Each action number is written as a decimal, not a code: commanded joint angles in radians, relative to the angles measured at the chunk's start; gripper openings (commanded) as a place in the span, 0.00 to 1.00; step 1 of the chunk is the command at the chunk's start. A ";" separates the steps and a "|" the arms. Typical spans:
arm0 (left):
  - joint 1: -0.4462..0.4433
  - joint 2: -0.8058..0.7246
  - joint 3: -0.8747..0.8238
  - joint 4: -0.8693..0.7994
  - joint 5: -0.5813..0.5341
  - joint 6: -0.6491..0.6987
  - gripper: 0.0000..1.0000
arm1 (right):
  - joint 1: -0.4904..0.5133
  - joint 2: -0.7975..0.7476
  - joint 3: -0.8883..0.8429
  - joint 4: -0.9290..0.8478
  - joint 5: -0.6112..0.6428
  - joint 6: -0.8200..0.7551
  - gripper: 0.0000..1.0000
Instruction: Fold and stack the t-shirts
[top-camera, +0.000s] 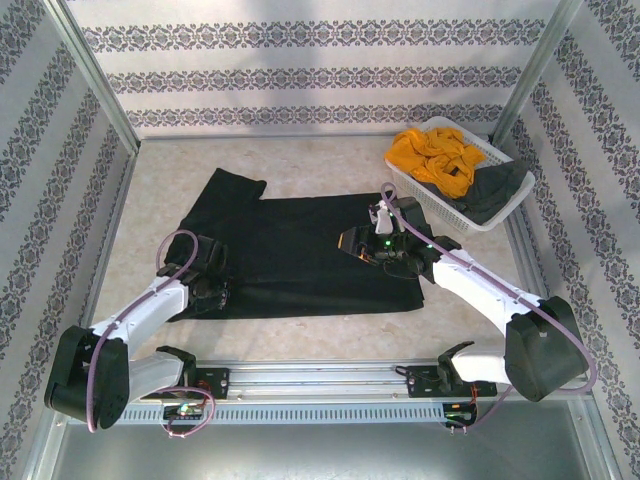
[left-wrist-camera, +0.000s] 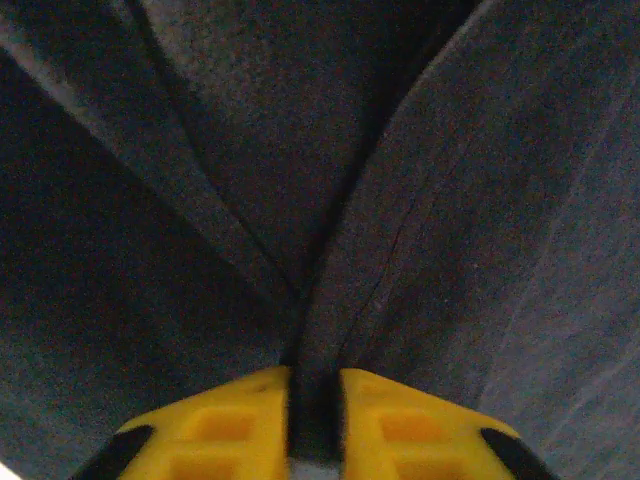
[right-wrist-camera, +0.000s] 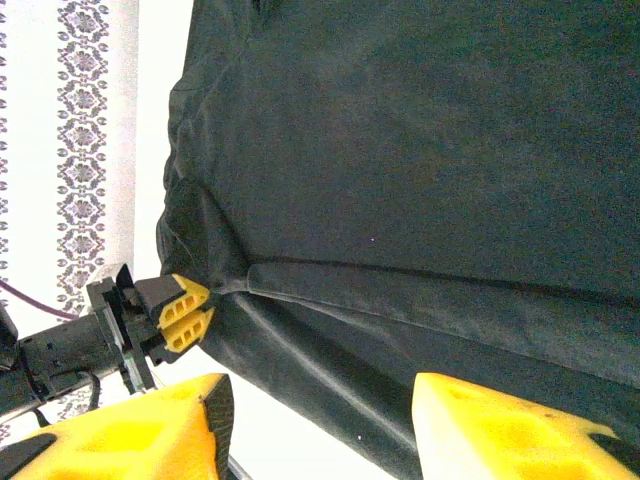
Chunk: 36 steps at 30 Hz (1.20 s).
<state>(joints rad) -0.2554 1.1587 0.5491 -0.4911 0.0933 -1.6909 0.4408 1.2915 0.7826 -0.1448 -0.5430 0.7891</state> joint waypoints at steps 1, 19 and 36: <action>-0.011 0.028 0.056 0.018 -0.030 0.025 0.05 | -0.009 0.009 0.004 0.009 -0.010 0.010 0.50; -0.030 0.552 0.609 -0.130 0.044 0.570 0.00 | -0.067 0.011 0.024 -0.029 -0.034 0.018 0.46; 0.006 0.368 0.559 -0.227 -0.061 0.619 0.35 | -0.137 -0.048 -0.049 -0.165 0.156 0.054 0.39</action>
<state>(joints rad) -0.2852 1.6081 1.1755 -0.6632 0.0505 -1.0328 0.3416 1.2789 0.7731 -0.2367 -0.4908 0.8120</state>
